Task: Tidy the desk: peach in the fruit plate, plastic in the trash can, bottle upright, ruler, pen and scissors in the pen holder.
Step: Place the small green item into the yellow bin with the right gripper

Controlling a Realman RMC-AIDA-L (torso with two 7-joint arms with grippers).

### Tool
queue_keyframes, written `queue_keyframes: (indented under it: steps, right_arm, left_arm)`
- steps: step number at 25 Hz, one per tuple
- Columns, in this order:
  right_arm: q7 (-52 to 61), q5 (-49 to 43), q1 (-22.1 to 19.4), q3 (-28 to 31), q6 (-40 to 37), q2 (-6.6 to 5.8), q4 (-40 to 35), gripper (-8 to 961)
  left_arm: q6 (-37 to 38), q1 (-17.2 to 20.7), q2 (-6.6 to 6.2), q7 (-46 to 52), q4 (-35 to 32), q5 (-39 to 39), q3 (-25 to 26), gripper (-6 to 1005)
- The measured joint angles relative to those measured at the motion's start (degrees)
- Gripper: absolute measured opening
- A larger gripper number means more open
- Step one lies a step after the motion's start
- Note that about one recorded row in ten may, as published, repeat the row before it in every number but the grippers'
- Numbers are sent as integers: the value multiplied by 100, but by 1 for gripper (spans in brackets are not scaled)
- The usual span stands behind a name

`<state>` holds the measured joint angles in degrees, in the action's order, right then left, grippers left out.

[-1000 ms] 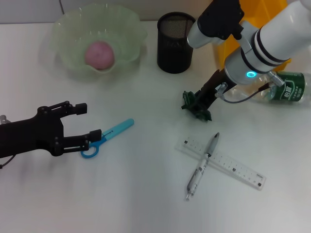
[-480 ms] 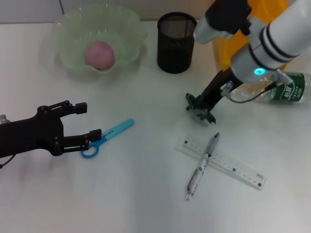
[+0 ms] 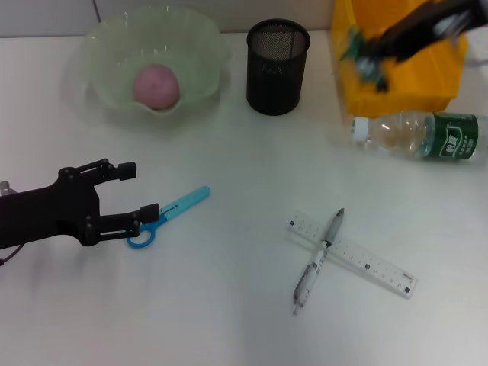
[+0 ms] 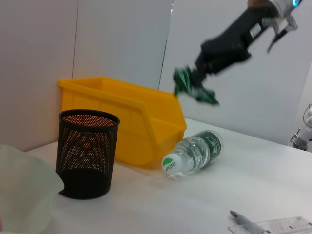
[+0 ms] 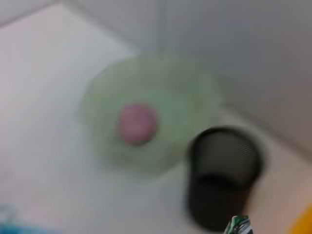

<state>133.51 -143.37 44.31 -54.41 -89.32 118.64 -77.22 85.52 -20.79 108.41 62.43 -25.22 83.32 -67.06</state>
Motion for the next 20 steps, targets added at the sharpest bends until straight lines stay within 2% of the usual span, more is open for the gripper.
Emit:
queue_keyframes:
  steps: [5, 12, 16, 20]
  right_arm:
    - [-2, -40, -148, 469, 834, -169, 65, 27]
    - [-178, -244, -147, 474, 2348, -277, 1237, 96]
    - [-547, -219, -22, 449, 2947, -265, 1885, 135]
    - [-715, -220, 21, 449, 3260, -147, 2033, 175]
  left_arm:
    - [0, 6, 5, -3, 0, 0, 0, 860]
    - [6, 5, 21, -3, 0, 0, 0, 860]
    - [12, 4, 25, -3, 0, 0, 0, 860]
    - [27, -2, 30, -1, 0, 0, 0, 860]
